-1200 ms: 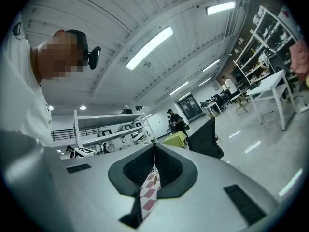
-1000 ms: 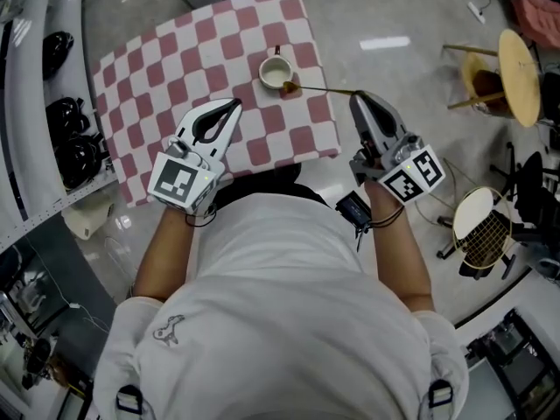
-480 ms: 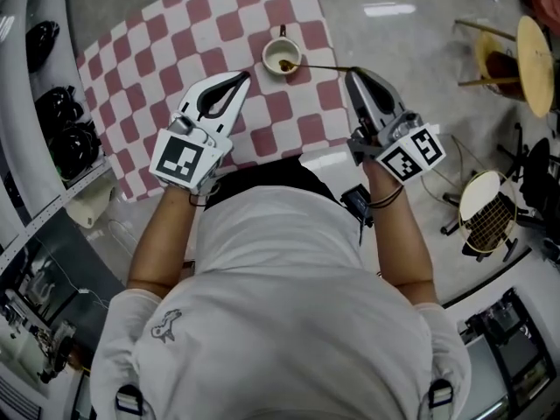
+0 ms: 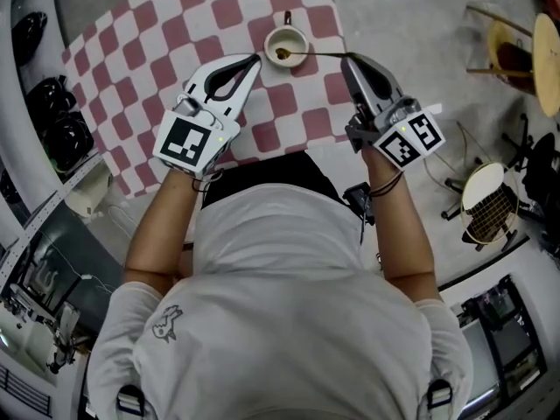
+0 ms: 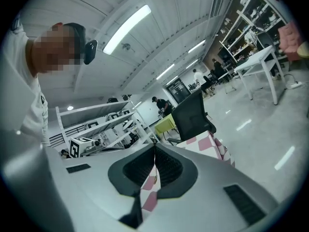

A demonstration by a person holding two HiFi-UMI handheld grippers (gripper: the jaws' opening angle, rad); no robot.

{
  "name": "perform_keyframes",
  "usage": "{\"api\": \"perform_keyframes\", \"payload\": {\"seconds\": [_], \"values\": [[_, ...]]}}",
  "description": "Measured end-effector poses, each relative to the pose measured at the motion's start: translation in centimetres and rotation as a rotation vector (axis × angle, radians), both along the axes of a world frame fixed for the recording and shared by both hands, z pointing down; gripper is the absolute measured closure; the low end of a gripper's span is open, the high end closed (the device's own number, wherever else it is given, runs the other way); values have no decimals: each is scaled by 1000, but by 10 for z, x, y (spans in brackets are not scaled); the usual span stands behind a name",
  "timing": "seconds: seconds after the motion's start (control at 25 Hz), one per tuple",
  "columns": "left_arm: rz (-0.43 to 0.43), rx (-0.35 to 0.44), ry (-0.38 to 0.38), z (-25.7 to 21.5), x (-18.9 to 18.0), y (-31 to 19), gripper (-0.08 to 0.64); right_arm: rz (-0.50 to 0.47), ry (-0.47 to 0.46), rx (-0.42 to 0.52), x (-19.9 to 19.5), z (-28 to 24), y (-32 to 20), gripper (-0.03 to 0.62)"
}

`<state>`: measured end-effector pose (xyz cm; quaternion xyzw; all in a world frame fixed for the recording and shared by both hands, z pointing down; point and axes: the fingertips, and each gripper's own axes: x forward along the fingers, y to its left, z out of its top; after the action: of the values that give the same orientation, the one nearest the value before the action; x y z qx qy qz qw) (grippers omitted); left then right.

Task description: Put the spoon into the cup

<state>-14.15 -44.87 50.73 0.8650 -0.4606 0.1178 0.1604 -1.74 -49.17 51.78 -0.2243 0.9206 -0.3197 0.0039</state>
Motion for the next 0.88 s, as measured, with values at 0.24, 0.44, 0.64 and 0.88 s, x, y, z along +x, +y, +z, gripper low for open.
{"api": "perform_keyframes", "payload": {"seconds": [0.24,0.44,0.64,0.88], "values": [[22,-17,-46,32,-1,-12,546,-1,20,-39,-8,32,-7,558],[8,-51,-35,51,-9,-20,546,1,29,-57,-14,48,-11,558],[-10,-72,-23,64,-16,-29,546,-7,48,-86,-18,70,-13,558],[-11,-98,-11,80,-17,-32,546,-13,60,-110,-23,87,-17,558]]}}
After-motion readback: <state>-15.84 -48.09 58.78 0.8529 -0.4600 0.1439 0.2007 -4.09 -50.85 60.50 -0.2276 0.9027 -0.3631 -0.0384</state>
